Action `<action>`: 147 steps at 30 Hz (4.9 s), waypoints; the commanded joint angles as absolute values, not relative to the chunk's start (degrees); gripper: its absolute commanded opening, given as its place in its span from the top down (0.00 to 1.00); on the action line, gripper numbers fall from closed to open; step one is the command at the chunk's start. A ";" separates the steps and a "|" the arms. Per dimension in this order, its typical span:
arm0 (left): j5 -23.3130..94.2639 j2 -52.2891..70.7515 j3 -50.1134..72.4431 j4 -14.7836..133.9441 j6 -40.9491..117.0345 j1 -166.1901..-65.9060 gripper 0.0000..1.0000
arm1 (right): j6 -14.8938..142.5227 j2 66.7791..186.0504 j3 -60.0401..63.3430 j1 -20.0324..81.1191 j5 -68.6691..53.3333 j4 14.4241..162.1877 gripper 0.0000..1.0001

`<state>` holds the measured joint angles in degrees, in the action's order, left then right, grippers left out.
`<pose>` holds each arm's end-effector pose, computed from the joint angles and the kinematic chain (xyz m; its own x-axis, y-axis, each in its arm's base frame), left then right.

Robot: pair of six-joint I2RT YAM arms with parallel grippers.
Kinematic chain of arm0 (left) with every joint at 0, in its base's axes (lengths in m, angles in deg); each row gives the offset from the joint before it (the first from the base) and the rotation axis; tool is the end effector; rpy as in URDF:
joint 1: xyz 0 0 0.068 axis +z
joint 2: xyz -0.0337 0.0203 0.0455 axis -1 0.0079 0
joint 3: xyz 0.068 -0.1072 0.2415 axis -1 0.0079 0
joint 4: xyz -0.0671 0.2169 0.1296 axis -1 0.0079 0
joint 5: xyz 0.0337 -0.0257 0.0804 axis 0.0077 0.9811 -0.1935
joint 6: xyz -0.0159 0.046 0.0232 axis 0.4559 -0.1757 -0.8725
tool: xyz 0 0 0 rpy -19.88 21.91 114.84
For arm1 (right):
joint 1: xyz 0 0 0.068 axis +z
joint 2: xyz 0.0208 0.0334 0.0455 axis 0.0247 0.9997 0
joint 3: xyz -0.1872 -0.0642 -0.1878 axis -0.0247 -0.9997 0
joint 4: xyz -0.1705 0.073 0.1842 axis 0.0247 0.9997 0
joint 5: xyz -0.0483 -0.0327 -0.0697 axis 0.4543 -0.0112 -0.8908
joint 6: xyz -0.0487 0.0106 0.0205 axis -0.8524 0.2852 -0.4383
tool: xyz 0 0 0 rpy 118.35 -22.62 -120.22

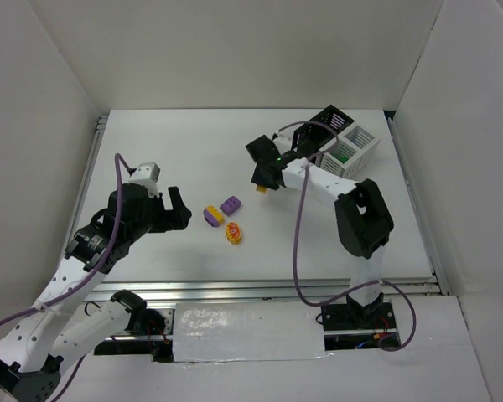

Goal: Sort the legos into containers by color

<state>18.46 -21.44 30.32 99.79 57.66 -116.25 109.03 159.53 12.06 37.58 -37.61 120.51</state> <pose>0.1461 -0.0675 0.3397 -0.5490 -0.2968 -0.7813 0.0488 0.9218 -0.3845 0.3505 0.2395 0.1982 -0.7474 0.3573 -0.5602 0.3121 0.9331 0.1787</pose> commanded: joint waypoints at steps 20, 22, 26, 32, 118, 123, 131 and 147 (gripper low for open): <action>19.92 -20.12 30.60 97.37 55.64 -116.18 0.01 | 61.75 173.56 51.09 10.56 -41.41 108.28 1.00; 20.36 -19.60 30.60 97.19 55.55 -116.18 0.00 | 62.09 173.83 50.12 9.51 -41.67 106.88 1.00; 21.15 -19.33 30.69 97.02 55.29 -116.27 0.00 | 62.62 171.82 44.42 8.45 -40.62 102.84 1.00; 24.49 -18.54 30.78 96.31 54.41 -116.18 0.00 | 62.01 172.16 44.76 7.48 -39.31 102.12 0.99; 7.18 -22.40 29.46 101.85 61.00 -109.41 0.00 | 74.05 145.86 22.82 27.65 -37.62 120.58 1.00; 8.75 -22.76 29.89 101.06 60.13 -109.50 0.00 | 73.53 161.05 44.71 16.99 -40.43 124.36 1.00; 11.22 -20.92 29.90 100.09 58.98 -109.67 0.00 | 69.31 169.51 55.38 9.33 -39.48 120.31 1.00; 11.75 -19.59 29.72 100.00 58.81 -109.50 0.01 | 67.90 174.53 55.04 7.22 -38.60 120.05 0.72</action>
<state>11.49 -19.63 30.21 101.89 59.61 -109.56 68.97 174.17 54.79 7.59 -38.44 121.45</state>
